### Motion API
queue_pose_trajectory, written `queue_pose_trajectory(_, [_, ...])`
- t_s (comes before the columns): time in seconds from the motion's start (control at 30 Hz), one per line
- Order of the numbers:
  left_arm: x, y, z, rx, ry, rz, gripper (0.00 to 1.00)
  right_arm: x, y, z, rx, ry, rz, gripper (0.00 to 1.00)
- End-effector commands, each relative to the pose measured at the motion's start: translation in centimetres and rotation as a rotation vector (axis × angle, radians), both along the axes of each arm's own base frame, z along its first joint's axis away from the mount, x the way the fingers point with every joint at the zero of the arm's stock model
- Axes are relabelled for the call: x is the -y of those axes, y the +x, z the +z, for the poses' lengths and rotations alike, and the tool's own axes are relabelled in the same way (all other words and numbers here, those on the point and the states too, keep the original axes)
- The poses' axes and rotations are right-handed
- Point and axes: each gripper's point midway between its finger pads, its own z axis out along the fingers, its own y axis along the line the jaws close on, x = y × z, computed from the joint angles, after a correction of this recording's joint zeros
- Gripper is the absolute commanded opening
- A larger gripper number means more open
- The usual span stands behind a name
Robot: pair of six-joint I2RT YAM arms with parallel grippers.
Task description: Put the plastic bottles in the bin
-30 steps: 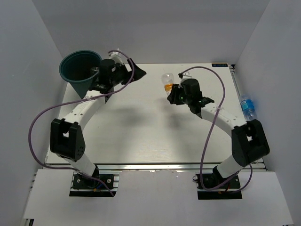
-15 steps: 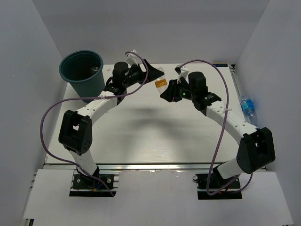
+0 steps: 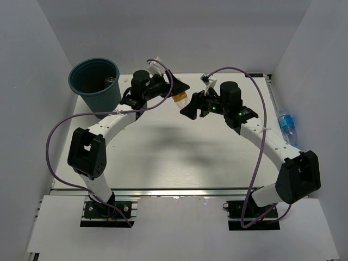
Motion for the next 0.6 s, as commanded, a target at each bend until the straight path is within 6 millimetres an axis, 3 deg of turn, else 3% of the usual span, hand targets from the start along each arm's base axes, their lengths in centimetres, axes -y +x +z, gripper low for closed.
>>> queue_pose_trajectory(0.0, [-4.5,1.3,5.1,0.090,0.004,0.095,0.39,-0.5,0.0,4.5,0.134,0.070,0.029,0.82])
queue_pose_trajectory(0.07, [-7.0,2.0,6.4,0.109,0.019,0.160,0.37,-0.5,-0.2,4.7,0.144,0.076,0.034,0.87])
queue_pose_trajectory(0.13, [-11.7,4.0,6.9,0.104,0.056,0.323,0.36,-0.3,-0.2,4.9,0.150,0.077,0.031,0.88])
queue_pose_trajectory(0.17, [-13.6,4.1,8.6,0.145,0.071,0.383,0.36,-0.2,-0.2,4.6,0.145,0.074,0.028,0.88])
queue_pose_trajectory(0.2, [-16.4,4.9,9.3,0.154,0.084,0.465,0.36,0.1,-0.3,4.8,0.154,0.075,0.022,0.89])
queue_pose_trajectory(0.23, [-19.1,5.5,8.7,0.112,0.130,0.576,0.35,0.2,-0.2,4.8,0.159,0.074,0.012,0.89])
queue_pose_trajectory(0.27, [-21.4,5.7,10.5,0.144,0.156,0.659,0.35,0.6,0.0,4.5,0.154,0.067,-0.007,0.89])
queue_pose_trajectory(0.33, [-28.5,5.9,11.2,0.120,0.239,0.954,0.36,1.8,1.1,4.3,0.157,0.039,-0.089,0.89])
queue_pose_trajectory(0.4, [-33.6,5.1,12.4,0.132,0.316,1.168,0.38,3.7,2.3,3.5,0.126,-0.003,-0.180,0.89])
queue_pose_trajectory(0.43, [-37.1,4.3,12.4,0.113,0.365,1.336,0.41,4.5,2.7,3.2,0.112,-0.013,-0.212,0.89])
queue_pose_trajectory(0.47, [-38.8,4.0,12.5,0.105,0.395,1.417,0.42,6.2,3.4,2.4,0.075,-0.034,-0.266,0.89])
queue_pose_trajectory(0.53, [-43.2,3.9,10.9,0.044,0.452,1.538,0.42,8.2,3.8,1.6,0.021,-0.031,-0.328,0.89])
queue_pose_trajectory(0.57, [-44.4,4.1,10.3,0.022,0.467,1.571,0.42,10.2,4.5,1.4,0.004,-0.029,-0.380,0.89])
